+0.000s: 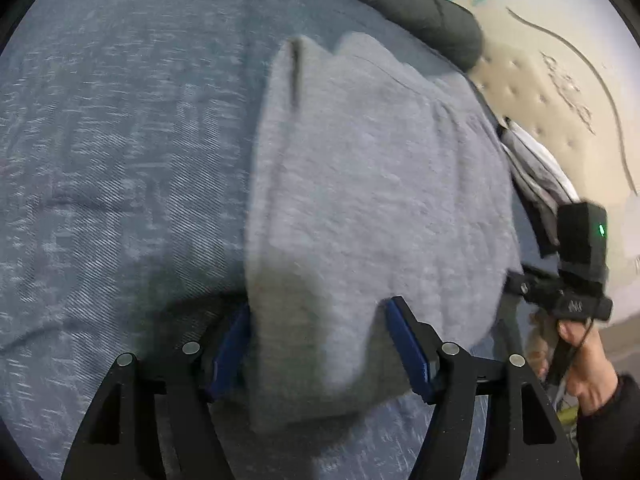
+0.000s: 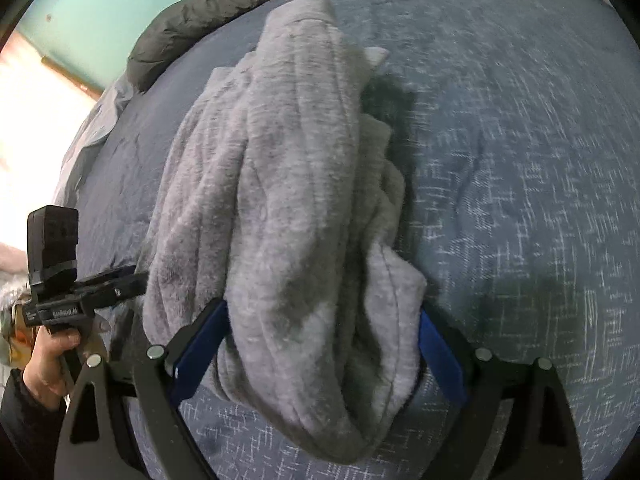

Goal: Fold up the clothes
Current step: 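Grasp the folded sweatshirt with the left tool while the right tool grasps it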

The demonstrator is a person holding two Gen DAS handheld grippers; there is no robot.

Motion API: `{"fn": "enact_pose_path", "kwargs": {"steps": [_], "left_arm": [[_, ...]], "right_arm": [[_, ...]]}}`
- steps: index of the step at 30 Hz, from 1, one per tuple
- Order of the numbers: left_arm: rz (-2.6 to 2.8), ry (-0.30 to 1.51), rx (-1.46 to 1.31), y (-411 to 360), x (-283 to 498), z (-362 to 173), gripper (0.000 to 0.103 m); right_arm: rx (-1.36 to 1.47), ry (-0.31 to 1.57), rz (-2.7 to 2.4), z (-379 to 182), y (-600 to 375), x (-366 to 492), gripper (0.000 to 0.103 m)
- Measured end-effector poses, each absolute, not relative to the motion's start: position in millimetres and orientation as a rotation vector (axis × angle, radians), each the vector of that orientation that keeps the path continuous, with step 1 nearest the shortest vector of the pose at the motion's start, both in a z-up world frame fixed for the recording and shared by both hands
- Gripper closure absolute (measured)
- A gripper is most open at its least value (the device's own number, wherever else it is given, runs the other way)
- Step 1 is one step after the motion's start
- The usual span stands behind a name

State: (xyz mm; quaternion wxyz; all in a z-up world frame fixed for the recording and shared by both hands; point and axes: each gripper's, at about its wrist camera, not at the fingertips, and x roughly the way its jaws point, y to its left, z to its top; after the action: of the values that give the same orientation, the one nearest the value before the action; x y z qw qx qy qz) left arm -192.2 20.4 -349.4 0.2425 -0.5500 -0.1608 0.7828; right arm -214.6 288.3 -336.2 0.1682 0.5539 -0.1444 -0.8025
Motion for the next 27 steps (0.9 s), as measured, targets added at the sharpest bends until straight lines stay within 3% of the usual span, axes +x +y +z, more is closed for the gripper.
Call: {"fn": "enact_pose_path", "kwargs": {"steps": [9, 12, 17, 23, 27], "left_arm": [[2.119, -0.464, -1.486, 22, -202, -353, 0.035], [2.085, -0.512, -1.477, 23, -203, -356, 0.046], [2.099, -0.435, -1.460, 30, -197, -349, 0.059], [2.081, -0.454, -1.488, 27, -198, -353, 0.053], [2.075, -0.456, -1.483, 27, -197, -356, 0.050]], "right_arm": [[1.584, -0.472, -2.259, -344, 291, -222, 0.010], [1.561, -0.475, -2.250, -342, 279, -229, 0.011], [1.541, -0.359, -2.272, -329, 259, -230, 0.040], [1.549, -0.326, -2.312, -331, 252, -229, 0.042], [1.559, -0.402, -2.293, -341, 255, -233, 0.036]]}}
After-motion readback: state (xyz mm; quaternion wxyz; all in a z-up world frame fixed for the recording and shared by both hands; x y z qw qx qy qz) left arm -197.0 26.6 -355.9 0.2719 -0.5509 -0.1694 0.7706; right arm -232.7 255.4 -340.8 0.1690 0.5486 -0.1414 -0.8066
